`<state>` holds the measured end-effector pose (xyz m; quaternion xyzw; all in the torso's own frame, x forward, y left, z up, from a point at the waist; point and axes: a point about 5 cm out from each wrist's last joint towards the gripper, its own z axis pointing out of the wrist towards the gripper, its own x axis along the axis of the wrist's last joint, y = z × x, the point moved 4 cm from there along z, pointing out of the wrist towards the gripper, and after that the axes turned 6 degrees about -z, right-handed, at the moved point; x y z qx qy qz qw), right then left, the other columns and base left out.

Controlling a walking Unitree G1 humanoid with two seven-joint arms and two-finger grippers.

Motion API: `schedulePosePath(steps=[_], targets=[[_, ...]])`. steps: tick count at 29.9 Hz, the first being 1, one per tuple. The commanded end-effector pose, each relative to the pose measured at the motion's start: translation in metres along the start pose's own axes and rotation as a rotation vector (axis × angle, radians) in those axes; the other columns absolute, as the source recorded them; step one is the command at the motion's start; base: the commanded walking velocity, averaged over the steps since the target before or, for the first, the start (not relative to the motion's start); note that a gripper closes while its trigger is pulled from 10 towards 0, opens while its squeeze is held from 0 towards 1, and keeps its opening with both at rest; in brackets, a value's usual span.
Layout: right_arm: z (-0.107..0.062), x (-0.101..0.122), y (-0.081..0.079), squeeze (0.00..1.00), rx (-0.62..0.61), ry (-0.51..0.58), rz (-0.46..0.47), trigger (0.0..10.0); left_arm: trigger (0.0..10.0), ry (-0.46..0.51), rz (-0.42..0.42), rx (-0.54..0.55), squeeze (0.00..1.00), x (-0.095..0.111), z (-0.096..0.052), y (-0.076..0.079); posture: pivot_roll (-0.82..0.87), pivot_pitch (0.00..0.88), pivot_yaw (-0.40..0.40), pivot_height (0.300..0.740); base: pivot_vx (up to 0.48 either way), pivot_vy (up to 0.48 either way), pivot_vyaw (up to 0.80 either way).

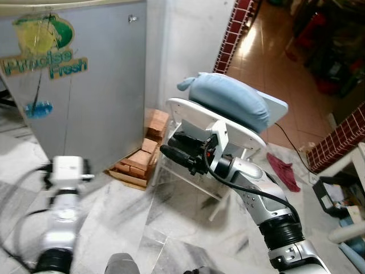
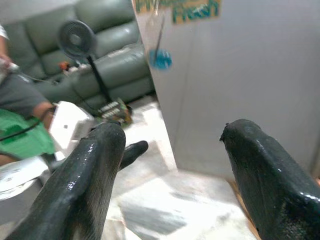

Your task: Restocking fridge

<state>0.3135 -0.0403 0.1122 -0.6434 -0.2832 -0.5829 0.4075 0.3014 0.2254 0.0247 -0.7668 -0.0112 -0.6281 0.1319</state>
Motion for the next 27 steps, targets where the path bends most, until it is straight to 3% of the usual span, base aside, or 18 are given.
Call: schedulePosePath(steps=[1,2,3,8,16,17,20,24,27], targets=[[-0.005,0.001,0.015,0.0,-0.081,-0.008,-0.031,10.0,10.0,0.056,-0.011,-0.037,0.0,0.015,0.002,0.008,0.12,0.0,-0.119,0.74,0.0,0.0,0.0],[-0.005,0.001,0.015,0.0,-0.081,-0.008,-0.031,10.0,10.0,0.056,-0.011,-0.037,0.0,0.015,0.002,0.008,0.12,0.0,-0.119,0.74,0.0,0.0,0.0],[-0.009,0.002,0.032,0.0,-0.212,0.005,-0.008,10.0,10.0,0.097,-0.031,-0.105,0.0,0.027,-0.002,0.025,0.12,0.0,-0.114,0.74,0.0,0.0,0.0],[-0.023,-0.003,0.046,0.0,-0.355,0.02,-0.019,10.0,10.0,0.168,-0.06,-0.138,0.0,0.044,-0.01,0.031,0.1,0.0,-0.092,0.74,0.0,0.384,0.0],[-0.055,-0.01,0.07,0.0,-0.61,0.021,-0.058,10.0,10.0,0.248,-0.088,-0.149,0.0,0.058,-0.022,0.031,0.07,0.0,-0.069,0.74,0.0,0.48,0.0],[-0.072,-0.008,0.079,0.0,-0.7,0.026,-0.093,10.0,10.0,0.266,-0.097,-0.142,0.0,0.061,-0.026,0.029,0.07,0.0,-0.066,0.74,0.0,0.48,0.0],[-0.089,-0.005,0.087,0.0,-0.776,0.031,-0.124,10.0,10.0,0.268,-0.105,-0.148,0.0,0.063,-0.031,0.028,0.06,0.0,-0.067,0.74,0.0,0.48,0.0],[-0.119,-0.005,0.101,0.0,-0.979,0.035,-0.143,10.0,10.0,0.243,-0.105,-0.128,0.0,0.054,-0.033,0.019,0.04,0.0,-0.067,0.74,0.0,0.48,0.0],[-0.123,-0.008,0.101,0.0,-1.02,0.039,-0.139,10.0,10.0,0.23,-0.113,-0.113,0.0,0.051,-0.032,0.014,0.03,0.0,-0.065,0.74,0.0,0.48,0.0]])
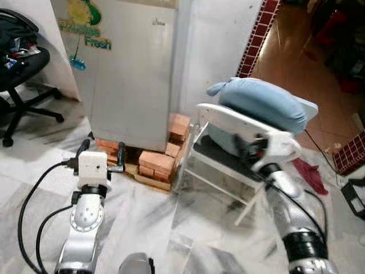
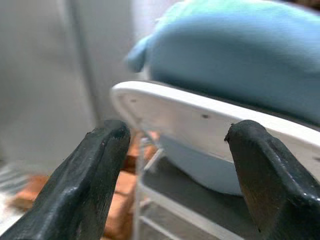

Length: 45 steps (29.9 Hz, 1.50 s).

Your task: Restocking fridge

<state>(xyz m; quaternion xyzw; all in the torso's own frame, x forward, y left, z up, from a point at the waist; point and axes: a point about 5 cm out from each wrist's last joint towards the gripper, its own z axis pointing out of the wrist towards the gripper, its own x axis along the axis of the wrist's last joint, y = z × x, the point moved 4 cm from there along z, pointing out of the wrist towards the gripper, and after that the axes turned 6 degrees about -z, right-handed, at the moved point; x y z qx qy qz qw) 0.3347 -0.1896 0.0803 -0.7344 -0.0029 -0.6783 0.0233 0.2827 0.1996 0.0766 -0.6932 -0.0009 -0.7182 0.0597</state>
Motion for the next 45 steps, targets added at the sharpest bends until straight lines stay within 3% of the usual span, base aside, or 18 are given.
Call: schedulePosePath(steps=[1,5,11,15,19,21,22,26,31,34,37,39,40,41,45], targets=[[-0.004,0.002,0.006,0.0,-0.039,0.016,-0.015,10.0,10.0,-0.002,-0.01,-0.006,0.0,0.0,0.002,0.002,0.02,0.0,-0.063,0.74,0.0,0.48,0.0],[-0.007,0.002,0.002,0.0,-0.024,0.019,-0.018,10.0,10.0,-0.011,-0.034,-0.022,0.0,0.001,0.009,0.006,0.01,0.0,-0.049,0.74,0.0,0.48,0.0],[-0.011,-0.003,0.007,0.0,0.019,-0.012,-0.066,10.0,10.0,-0.02,-0.036,-0.115,0.0,0.006,0.017,0.023,-0.02,0.0,0.013,0.74,0.0,0.48,0.0],[-0.023,0.003,-0.009,0.0,0.157,0.01,-0.079,10.0,10.0,-0.033,-0.024,-0.174,0.0,0.002,0.017,0.028,-0.03,0.0,0.023,0.74,0.0,0.48,0.0],[-0.031,0.0,-0.014,0.0,0.152,0.002,-0.095,10.0,10.0,-0.064,-0.022,-0.183,0.0,-0.008,0.012,0.026,-0.05,0.0,0.027,0.74,0.0,0.48,0.0],[-0.031,0.0,-0.013,0.0,0.135,0.008,-0.096,10.0,10.0,-0.069,-0.021,-0.185,0.0,-0.009,0.011,0.026,-0.05,0.0,0.028,0.74,0.0,0.48,0.0],[-0.029,-0.002,-0.002,0.0,0.014,0.016,-0.06,10.0,10.0,-0.064,-0.023,-0.178,0.0,-0.009,0.014,0.026,-0.04,0.0,0.003,0.74,0.0,0.48,0.0],[-0.024,-0.012,0.021,0.0,-0.191,-0.005,0.013,10.0,10.0,-0.033,-0.052,-0.115,0.0,-0.003,0.026,0.02,-0.04,0.0,-0.033,0.74,0.0,0.48,0.0],[-0.011,-0.006,0.01,0.0,-0.069,0.005,-0.038,10.0,10.0,-0.016,-0.098,-0.055,0.0,0.002,0.03,0.02,-0.02,0.0,-0.048,0.74,0.0,0.48,0.0],[-0.005,-0.002,0.025,0.0,-0.147,-0.013,-0.105,10.0,10.0,-0.033,-0.09,-0.091,0.0,-0.003,0.022,0.025,-0.03,0.0,-0.046,0.74,0.0,0.48,0.0],[-0.007,-0.002,0.028,0.0,-0.183,-0.021,-0.138,10.0,10.0,-0.059,-0.098,-0.103,0.0,-0.01,0.014,0.024,-0.04,0.0,-0.033,0.74,0.0,0.48,0.0],[-0.011,-0.004,0.03,0.0,-0.212,-0.019,-0.243,10.0,10.0,-0.077,-0.106,-0.112,0.0,-0.015,0.011,0.024,-0.04,0.0,-0.03,0.74,0.0,0.48,0.0],[-0.013,-0.005,0.028,0.0,-0.2,-0.018,-0.23,10.0,10.0,-0.083,-0.11,-0.114,0.0,-0.016,0.01,0.024,-0.05,0.0,-0.022,0.74,0.0,0.48,0.0],[-0.018,-0.012,0.029,0.0,-0.226,-0.032,-0.132,10.0,10.0,-0.089,-0.111,-0.099,0.0,-0.02,0.009,0.021,-0.05,0.0,-0.017,0.74,0.0,0.48,0.0],[-0.026,-0.021,0.027,0.0,-0.207,-0.038,-0.15,10.0,10.0,-0.083,-0.125,-0.11,0.0,-0.021,0.008,0.02,-0.04,0.0,-0.034,0.74,0.0,0.48,0.0]])
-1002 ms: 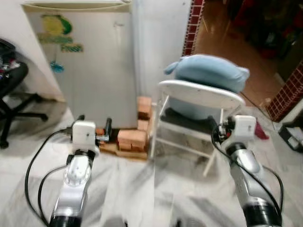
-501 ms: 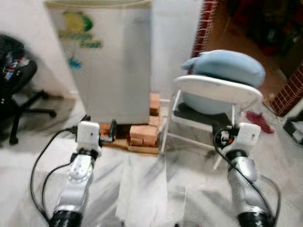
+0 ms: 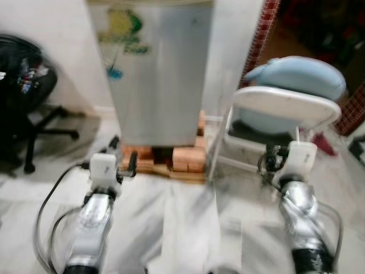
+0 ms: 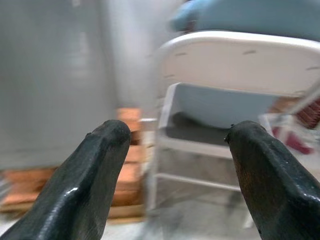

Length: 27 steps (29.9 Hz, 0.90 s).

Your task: Restocking fridge

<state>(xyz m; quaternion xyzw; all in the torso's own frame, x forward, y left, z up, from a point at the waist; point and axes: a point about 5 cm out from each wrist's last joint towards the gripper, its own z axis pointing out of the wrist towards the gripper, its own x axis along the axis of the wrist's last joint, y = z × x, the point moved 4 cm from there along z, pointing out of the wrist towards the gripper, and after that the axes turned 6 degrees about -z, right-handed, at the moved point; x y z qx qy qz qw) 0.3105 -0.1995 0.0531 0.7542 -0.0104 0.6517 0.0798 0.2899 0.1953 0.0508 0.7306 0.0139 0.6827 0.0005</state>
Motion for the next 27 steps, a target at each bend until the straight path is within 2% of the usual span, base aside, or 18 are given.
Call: schedulePosePath(steps=[1,8,16,21,27], targets=[[-0.005,0.001,0.016,0.0,-0.03,0.008,-0.008,10.0,10.0,0.022,-0.027,-0.037,0.0,0.004,0.002,0.013,-0.04,0.0,-0.035,0.74,0.0,0.48,0.0],[0.0,0.008,0.0,0.0,0.046,0.039,-0.002,10.0,10.0,0.006,-0.072,-0.048,0.0,0.003,0.002,0.014,-0.04,0.0,-0.037,0.74,0.142,0.432,-0.08],[0.008,0.013,-0.003,0.0,0.054,0.05,0.003,10.0,10.0,0.007,-0.09,-0.054,0.0,0.003,0.004,0.014,-0.03,0.0,-0.04,0.74,0.259,0.405,-0.8],[0.012,0.019,-0.015,0.0,0.101,0.07,0.026,10.0,10.0,0.024,-0.089,-0.074,0.0,0.01,0.008,0.016,-0.02,0.0,-0.029,0.74,0.26,0.404,-0.8],[0.012,0.017,-0.018,0.0,0.107,0.069,0.03,10.0,10.0,0.017,-0.08,-0.086,0.0,0.01,0.006,0.013,-0.01,0.0,-0.012,0.74,0.26,0.405,-0.8]])
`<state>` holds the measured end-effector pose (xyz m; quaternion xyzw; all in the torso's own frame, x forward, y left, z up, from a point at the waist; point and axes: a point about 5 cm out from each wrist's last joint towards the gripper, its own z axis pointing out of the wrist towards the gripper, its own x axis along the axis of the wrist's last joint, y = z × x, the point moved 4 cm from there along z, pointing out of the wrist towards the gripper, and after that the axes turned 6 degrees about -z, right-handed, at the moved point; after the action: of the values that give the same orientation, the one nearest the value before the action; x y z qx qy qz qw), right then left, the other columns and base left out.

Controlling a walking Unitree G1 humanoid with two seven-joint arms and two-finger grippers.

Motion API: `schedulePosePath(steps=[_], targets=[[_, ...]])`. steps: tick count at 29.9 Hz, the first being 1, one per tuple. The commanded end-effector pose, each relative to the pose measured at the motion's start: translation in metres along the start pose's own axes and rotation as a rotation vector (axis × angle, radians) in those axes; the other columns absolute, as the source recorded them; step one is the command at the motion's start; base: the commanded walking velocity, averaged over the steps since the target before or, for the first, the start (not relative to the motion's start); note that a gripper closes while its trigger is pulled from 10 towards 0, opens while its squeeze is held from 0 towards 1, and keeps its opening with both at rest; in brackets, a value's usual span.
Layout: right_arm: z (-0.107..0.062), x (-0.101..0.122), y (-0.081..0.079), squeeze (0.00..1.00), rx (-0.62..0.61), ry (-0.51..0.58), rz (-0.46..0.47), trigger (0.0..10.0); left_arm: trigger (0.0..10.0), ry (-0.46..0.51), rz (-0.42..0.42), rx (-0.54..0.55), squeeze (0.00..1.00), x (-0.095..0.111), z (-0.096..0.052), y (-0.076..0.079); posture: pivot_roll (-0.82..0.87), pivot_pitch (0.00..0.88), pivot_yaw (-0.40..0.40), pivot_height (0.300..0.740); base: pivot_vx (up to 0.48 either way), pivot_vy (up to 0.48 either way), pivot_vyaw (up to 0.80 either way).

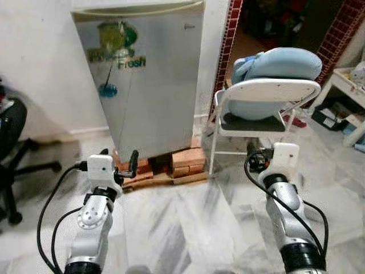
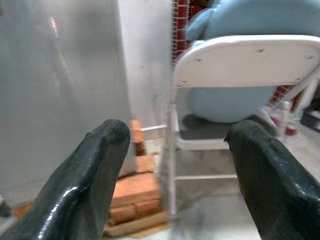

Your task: Restocking fridge

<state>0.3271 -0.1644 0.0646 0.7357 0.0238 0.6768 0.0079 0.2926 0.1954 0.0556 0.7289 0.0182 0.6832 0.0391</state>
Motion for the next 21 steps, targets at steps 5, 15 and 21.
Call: schedulePosePath(steps=[5,15,21], targets=[[0.001,0.003,0.01,0.0,-0.008,0.019,0.004,10.0,10.0,0.002,-0.019,-0.048,0.0,0.002,0.002,0.013,-0.01,0.0,0.002,0.74,0.0,0.455,-0.32],[-0.003,-0.011,0.025,0.0,-0.104,-0.037,0.006,10.0,10.0,-0.016,-0.007,-0.056,0.0,-0.001,0.0,0.013,0.0,0.0,-0.005,0.74,0.0,0.466,0.0],[-0.008,-0.015,0.026,0.0,-0.108,-0.025,-0.025,10.0,10.0,-0.02,-0.005,-0.035,0.0,-0.004,-0.004,0.011,0.01,0.0,-0.016,0.74,0.0,0.092,0.0]])
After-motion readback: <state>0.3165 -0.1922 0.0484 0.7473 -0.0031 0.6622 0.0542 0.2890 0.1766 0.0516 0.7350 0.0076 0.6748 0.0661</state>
